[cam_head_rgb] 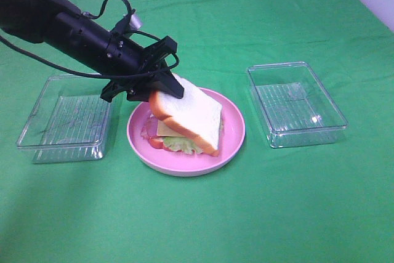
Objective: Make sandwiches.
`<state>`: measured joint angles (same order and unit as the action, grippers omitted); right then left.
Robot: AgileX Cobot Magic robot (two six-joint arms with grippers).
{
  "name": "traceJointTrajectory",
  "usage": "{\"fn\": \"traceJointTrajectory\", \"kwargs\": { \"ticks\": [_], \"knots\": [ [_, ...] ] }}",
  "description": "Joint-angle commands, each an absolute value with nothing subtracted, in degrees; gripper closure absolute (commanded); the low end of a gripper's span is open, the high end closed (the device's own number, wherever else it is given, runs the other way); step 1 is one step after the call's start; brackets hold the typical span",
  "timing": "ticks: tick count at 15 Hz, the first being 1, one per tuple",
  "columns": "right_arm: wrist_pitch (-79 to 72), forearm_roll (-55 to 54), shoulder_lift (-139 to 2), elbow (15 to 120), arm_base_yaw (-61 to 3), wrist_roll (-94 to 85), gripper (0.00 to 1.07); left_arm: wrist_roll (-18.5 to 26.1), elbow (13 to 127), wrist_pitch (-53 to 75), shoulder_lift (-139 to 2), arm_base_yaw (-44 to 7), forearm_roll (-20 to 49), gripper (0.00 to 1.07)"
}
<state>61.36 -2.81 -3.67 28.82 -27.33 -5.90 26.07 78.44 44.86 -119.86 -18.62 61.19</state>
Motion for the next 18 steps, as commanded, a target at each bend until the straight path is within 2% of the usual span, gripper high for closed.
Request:
{"fn": "traceJointTrajectory", "kwargs": {
  "ticks": [1, 3, 6, 13, 16, 18],
  "knots": [
    [60.7, -2.3, -3.2, 28.8, -27.3, -5.7, 0.22, 26.1, 78.4, 44.4, -119.9, -18.9, 61.0, 0.43],
    [60.7, -2.3, -3.2, 28.8, -27.3, -5.7, 0.22, 26.1, 78.4, 44.2, -118.0, -18.9, 57.0, 0.32],
    [60.7, -2.3, -3.2, 28.8, -27.3, -5.7, 0.22, 25.6, 78.5, 43.0, -114.6, -18.9, 48.0, 0.32],
    [60.7, -2.3, -3.2, 28.8, -27.3, -5.7, 0.22, 7.8, 78.5, 45.8, -98.0, -18.9, 17.4, 0.32],
    [60.7, -2.3, -3.2, 28.8, -27.3, -5.7, 0.22, 4.8, 78.5, 53.5, -88.7, -18.9, 10.3, 0.32],
    [60.7, -2.3, -3.2, 28.8, -27.3, -5.7, 0.22, 2.7, 78.5, 62.3, -80.8, -18.9, 9.2, 0.32]
  ]
}}
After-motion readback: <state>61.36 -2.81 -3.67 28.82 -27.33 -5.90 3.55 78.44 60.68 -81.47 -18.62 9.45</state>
